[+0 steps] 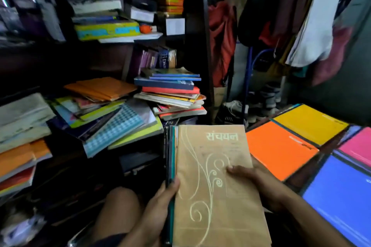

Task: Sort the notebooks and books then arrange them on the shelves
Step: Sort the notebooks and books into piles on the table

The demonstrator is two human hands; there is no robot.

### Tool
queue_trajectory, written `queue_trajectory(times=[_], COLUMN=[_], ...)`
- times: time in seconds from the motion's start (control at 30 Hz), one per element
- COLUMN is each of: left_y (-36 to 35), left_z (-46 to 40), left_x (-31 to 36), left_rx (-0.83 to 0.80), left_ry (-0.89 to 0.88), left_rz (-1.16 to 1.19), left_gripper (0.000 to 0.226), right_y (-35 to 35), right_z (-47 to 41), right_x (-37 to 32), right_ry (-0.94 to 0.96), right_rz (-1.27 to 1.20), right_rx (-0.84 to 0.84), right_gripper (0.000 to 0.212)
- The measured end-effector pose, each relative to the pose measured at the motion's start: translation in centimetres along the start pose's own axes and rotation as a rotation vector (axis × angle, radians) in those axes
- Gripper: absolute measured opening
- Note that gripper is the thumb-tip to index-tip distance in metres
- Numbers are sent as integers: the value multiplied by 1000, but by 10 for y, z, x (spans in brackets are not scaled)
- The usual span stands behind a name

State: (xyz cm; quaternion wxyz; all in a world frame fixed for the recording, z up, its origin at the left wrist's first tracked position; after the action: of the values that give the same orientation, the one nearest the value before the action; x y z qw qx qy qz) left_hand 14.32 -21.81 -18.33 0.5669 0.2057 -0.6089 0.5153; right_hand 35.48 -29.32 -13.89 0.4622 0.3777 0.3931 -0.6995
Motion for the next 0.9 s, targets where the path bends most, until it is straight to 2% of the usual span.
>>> queue_trajectory(times=[0.07, 0.17, 0.27, 0.4, 0.67, 0.9], left_y=[2, 0, -4, -9, -12, -6], left_z=[0, 6, 16, 27, 28, 20], left_x=[-5, -9, -9, -9, 5, -1], left_rx=[-19, -22, -15, -7, 29, 44], left_ry=[35, 55, 32, 56, -48, -118], left_rz=[41, 99, 76, 57, -45, -52], left_gripper=[41, 40, 40, 41, 28, 23], right_y=[1, 8, 9, 14, 34, 40], right_z=[-2, -1, 7, 21, 21, 14], right_x=[-4, -3, 0, -4, 11, 3], right_ry=[65, 81, 108, 97, -43, 9], right_rz=[32, 128, 272, 332, 61, 151], right_rx=[47, 97, 163, 221, 293, 394], right_gripper=[54, 44, 36, 32, 22, 24])
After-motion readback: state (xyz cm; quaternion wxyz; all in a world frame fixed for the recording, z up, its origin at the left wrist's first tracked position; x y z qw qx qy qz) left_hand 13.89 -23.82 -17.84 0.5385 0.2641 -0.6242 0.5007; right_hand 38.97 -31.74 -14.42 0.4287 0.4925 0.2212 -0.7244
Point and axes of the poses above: each hand's wrist, its own z-axis away from the middle knuckle, its own y-axis out of the back of the hand, x = y × z, the point moved 5 cm from there along -z, towards the middle knuckle, and after that the axes turned 12 degrees about -y, right-handed, at the moved point
